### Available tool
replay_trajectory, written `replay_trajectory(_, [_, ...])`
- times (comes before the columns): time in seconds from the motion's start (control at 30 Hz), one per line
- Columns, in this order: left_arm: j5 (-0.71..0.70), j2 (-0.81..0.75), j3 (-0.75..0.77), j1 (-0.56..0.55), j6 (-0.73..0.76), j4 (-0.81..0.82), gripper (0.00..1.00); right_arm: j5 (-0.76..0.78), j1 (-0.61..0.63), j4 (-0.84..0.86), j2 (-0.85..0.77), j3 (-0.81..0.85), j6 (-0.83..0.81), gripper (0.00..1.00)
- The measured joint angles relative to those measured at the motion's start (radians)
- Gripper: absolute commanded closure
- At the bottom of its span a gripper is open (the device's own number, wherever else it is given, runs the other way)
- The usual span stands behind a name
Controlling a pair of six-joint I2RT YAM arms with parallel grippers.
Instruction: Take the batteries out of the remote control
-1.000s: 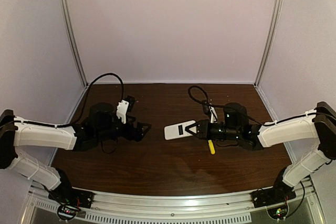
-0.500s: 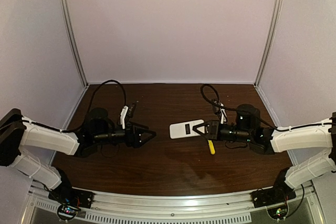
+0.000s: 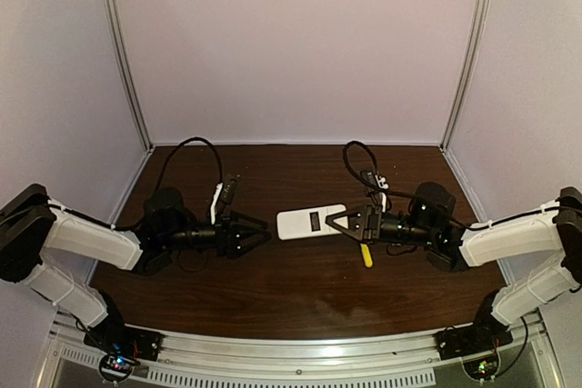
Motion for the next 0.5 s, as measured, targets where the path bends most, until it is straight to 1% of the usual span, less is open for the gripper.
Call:
replay_trajectory(0.27, [0.051,0.068,0.000,0.000,-0.052,0.089,0.27,-0.058,0.013,0.209,0.119,-0.002,0.114,1.00])
replay_trajectory(0.5, [0.082,0.101,0.000,-0.001,-0.106,0.152,0.34,-0.064,0.042,0.312,0.194,0.005,0.164,1.00])
